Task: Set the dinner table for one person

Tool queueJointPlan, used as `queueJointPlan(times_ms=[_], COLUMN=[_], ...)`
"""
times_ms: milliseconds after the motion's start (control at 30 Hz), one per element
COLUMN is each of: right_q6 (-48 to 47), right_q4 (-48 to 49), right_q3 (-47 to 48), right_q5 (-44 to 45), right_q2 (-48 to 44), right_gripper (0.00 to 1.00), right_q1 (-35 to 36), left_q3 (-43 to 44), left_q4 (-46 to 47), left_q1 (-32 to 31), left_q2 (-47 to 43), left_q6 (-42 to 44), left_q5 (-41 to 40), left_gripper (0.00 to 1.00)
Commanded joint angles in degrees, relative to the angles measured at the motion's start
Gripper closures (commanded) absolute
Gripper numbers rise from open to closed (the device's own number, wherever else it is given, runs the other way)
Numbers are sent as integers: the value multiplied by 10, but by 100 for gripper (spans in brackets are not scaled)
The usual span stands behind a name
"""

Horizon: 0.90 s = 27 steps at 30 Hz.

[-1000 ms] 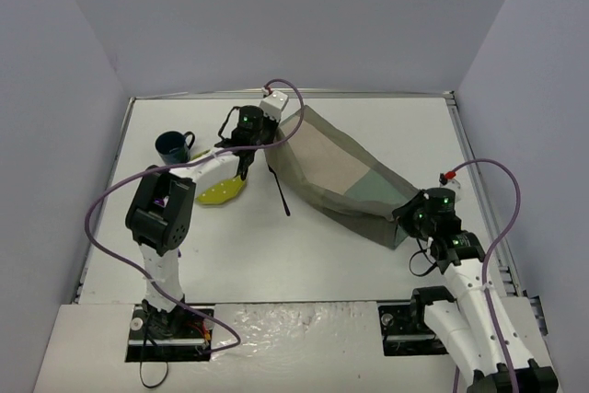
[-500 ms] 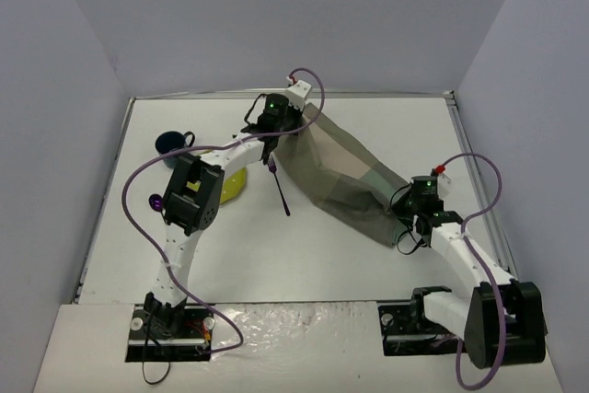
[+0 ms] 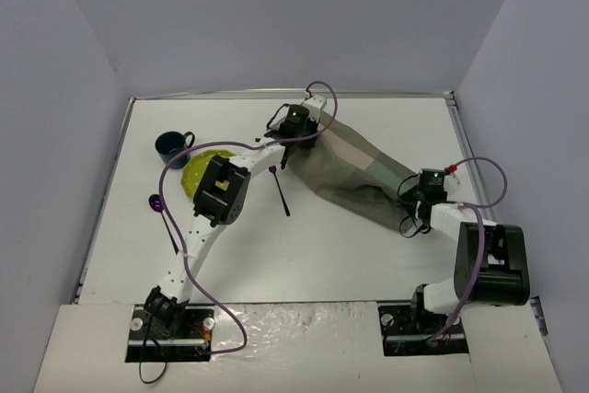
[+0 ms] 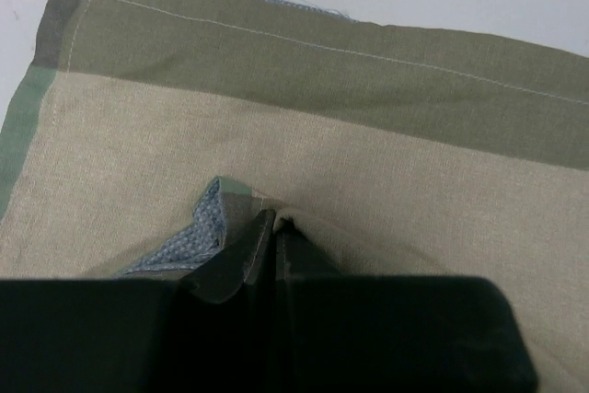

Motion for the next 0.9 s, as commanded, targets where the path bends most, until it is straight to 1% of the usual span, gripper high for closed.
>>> queueJointPlan(times_ms=[0, 33, 67, 133, 200, 267, 367, 400, 467, 533, 633, 700, 767, 867], right_q6=[0, 0, -1, -3, -10, -30, -62, -63, -69, -69, -62, -61, -65, -66], right_q4=[14, 12, 9, 5, -12, -22, -62, -64, -80, -84, -103, -131, -151, -211], right_q3=[40, 52, 75, 85, 125, 148, 194, 193, 184, 158, 120, 94, 67, 34], right_q5=[62, 66, 86, 93, 120, 145, 171, 171, 172, 166, 134, 118, 97, 79], right_q2=[33, 32, 29, 19, -12, -35, -76, -90, -129, -169, -230, -255, -291, -336], right_gripper=[100, 100, 100, 100, 100, 100, 100, 100, 100, 100, 100, 100, 100, 97], right_q1=[-25, -30, -38, -50, -61, -64, -64, -63, -59, -40, -17, -8, -4, -1], left_q3=[108, 132, 176, 193, 232, 242, 220, 210, 150, 73, -76, -149, -229, -310], left_q4=[-22, -26, -30, -30, -21, -1, 17, 21, 48, 65, 84, 116, 127, 128], left_q1=[0, 0, 1, 1, 9, 18, 28, 28, 31, 33, 33, 34, 32, 32], left_q2=[7, 14, 22, 26, 23, 8, -29, -38, -100, -157, -228, -280, -312, -342], left_q6=[-46, -49, -50, -48, -50, -57, -58, -53, -34, -11, 31, 45, 60, 63], left_q5=[2, -1, -6, -15, -22, -19, -12, -9, 11, 20, 24, 20, 10, 5], left_gripper=[100, 100, 100, 100, 100, 100, 100, 100, 100, 100, 100, 98, 93, 89])
